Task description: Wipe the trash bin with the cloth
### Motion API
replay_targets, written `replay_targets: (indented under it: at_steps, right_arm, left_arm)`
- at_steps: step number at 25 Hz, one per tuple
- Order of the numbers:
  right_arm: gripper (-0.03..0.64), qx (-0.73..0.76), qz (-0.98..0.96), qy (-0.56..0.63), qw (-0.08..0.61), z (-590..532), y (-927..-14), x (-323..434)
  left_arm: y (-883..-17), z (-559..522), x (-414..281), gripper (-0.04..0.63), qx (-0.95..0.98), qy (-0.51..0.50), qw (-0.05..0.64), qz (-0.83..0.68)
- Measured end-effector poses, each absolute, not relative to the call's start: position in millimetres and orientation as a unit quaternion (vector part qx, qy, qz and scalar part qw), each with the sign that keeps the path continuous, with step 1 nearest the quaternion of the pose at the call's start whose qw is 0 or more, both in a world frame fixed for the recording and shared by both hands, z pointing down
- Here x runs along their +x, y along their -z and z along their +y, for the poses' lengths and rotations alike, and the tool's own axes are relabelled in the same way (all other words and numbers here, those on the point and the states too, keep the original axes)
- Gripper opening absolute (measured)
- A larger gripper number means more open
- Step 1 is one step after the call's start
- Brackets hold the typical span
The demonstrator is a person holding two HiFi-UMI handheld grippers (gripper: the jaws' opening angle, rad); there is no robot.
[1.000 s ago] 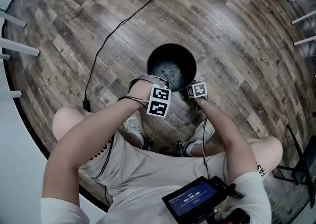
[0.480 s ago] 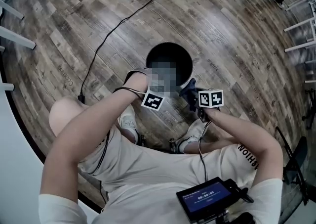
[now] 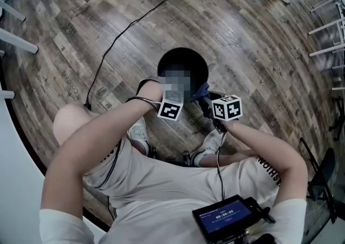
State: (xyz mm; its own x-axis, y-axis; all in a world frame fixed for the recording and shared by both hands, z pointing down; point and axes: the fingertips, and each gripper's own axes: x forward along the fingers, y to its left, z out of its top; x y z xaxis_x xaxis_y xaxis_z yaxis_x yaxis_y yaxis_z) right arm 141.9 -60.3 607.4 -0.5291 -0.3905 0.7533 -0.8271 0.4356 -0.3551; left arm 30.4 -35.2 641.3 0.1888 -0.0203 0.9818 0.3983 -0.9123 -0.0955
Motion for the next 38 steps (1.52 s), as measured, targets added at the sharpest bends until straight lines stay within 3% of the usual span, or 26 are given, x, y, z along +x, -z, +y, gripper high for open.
replay_targets:
  at_steps: [19, 26, 32, 38]
  right_arm:
    - [0.060, 0.417, -0.770, -0.345, 0.338, -77, -716, 161]
    - [0.060, 0.439, -0.745, -0.375, 0.335, -92, -774, 162]
    - [0.060, 0.408, -0.706, -0.488, 0.311, -80, -823, 163]
    - [0.060, 0.449, -0.686, -0.454, 0.347, -81, -805, 164]
  left_arm:
    - [-624, -19, 50, 0.029, -0.772, 0.605, 0.157, -0.110]
    - [-631, -25, 55, 0.028, -0.776, 0.607, 0.137, -0.101]
    - [-631, -22, 58, 0.028, -0.779, 0.605, 0.134, -0.096]
    - [-634, -26, 57, 0.029, -0.785, 0.598, 0.137, -0.088]
